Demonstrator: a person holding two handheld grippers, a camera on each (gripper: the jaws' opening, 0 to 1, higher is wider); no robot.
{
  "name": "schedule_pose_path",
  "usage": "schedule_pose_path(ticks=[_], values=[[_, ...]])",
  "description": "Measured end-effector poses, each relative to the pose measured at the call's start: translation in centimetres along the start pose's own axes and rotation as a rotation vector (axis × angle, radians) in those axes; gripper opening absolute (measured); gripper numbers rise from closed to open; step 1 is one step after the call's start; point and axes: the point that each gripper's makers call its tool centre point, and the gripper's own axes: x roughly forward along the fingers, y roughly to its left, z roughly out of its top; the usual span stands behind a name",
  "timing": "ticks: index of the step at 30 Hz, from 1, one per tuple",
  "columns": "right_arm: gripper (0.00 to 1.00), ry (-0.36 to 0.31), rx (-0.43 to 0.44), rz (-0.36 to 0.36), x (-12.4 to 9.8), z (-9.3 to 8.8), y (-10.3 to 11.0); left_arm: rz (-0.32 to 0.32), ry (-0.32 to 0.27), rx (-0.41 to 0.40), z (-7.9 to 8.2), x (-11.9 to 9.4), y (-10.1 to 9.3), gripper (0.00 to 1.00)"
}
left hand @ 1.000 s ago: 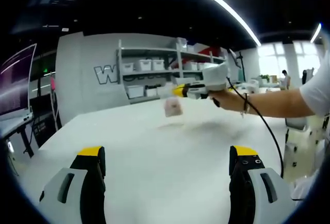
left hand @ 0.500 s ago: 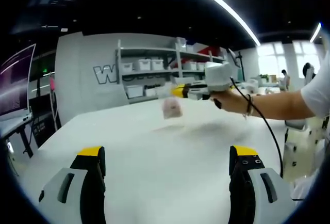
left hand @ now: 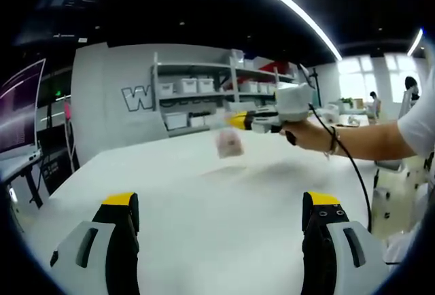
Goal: Open the resealable bag by pulling the two sides of the seal apart until the entire bag opening is separated and visibly accessible.
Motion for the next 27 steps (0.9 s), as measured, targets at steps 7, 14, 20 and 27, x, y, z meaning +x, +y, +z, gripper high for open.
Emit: schedule_pose_path(ticks=[7, 14, 20, 27], values=[[0.0, -0.008, 0.015, -0.001, -0.6, 0.2, 0.0, -0.003, -0.003, 0.0, 0.1, 0.1, 0.0, 1.0], [0.0, -0.005, 0.015, -0.003, -0.9, 0.0, 0.2, -0.009, -0.004, 0.004, 0.2, 0.3, -0.1, 1.0], [0.0, -0.002, 0.023, -0.007, -1.4, -0.4, 0.2, -0.01, -0.002, 0.004, 0.1, 0.5, -0.1, 1.0], [0.0, -0.004, 0.036, -0.014, -2.2, -0.3, -0.1, -0.017, -0.004, 0.005, 0.2, 0.6, -0.1, 1.0]])
